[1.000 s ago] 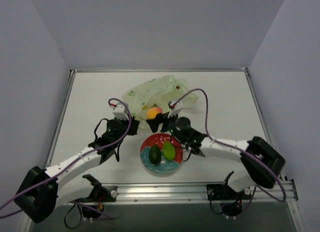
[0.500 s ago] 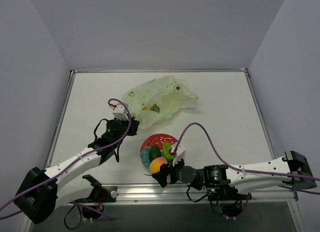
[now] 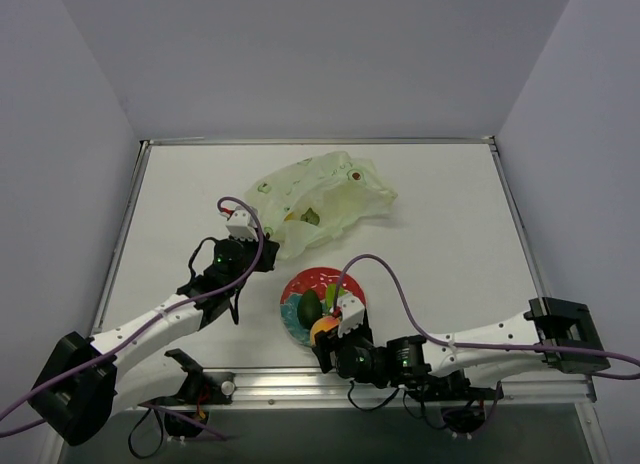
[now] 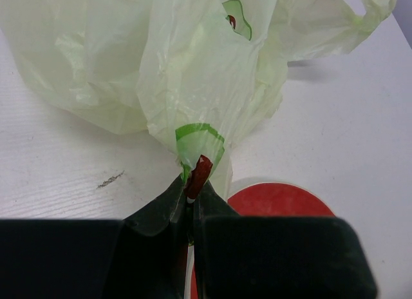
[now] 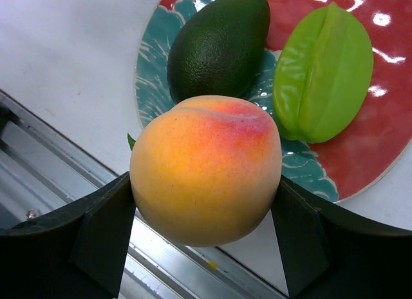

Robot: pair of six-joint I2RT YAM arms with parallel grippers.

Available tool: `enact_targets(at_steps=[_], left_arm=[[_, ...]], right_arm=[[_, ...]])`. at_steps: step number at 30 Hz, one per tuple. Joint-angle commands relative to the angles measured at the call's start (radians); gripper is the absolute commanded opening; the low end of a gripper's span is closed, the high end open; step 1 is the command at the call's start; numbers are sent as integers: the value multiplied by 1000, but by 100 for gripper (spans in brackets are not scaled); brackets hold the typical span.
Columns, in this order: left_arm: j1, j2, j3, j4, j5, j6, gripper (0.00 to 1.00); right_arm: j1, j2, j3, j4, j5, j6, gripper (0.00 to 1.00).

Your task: Take the fake fruits out of the plastic bag

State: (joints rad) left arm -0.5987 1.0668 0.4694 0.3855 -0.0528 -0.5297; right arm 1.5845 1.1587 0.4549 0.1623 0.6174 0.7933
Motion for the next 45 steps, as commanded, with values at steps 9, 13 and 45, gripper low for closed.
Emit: enact_targets(at_steps=[9,13,45], left_arm=[[10,-22,26,15,8,10,2],[11,-22,28,12,7,10,2],[11,-39,-5,-48,-171,-53,2]], right_arm=[[-29,116,44,157,96,6,55],[-49,173,48,229,113,15,59],[-744,373,462,342,-433,-411,1]])
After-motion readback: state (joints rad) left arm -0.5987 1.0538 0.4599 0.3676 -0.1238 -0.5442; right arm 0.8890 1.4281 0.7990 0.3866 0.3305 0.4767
